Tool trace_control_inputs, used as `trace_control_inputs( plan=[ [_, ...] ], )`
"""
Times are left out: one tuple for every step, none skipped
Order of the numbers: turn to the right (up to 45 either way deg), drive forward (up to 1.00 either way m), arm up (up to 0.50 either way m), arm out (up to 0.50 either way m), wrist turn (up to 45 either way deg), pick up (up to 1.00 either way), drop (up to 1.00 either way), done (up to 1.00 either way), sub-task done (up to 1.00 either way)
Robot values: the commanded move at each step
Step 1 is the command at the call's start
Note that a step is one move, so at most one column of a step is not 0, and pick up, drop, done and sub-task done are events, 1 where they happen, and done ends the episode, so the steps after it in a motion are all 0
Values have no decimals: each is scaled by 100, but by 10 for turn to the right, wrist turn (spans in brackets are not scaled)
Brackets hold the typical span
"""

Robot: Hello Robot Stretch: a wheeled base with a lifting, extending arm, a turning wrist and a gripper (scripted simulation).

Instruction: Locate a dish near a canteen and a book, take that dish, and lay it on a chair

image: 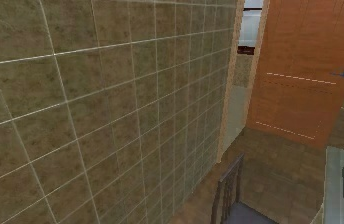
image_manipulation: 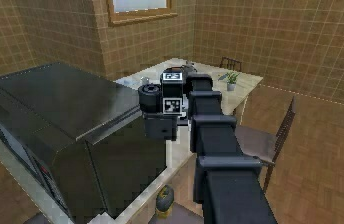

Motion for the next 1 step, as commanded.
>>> trace_control_inputs(
  plan=[
    [0, 0, 0, 0, 30, 0, 0, 0, 0]
  ],
)
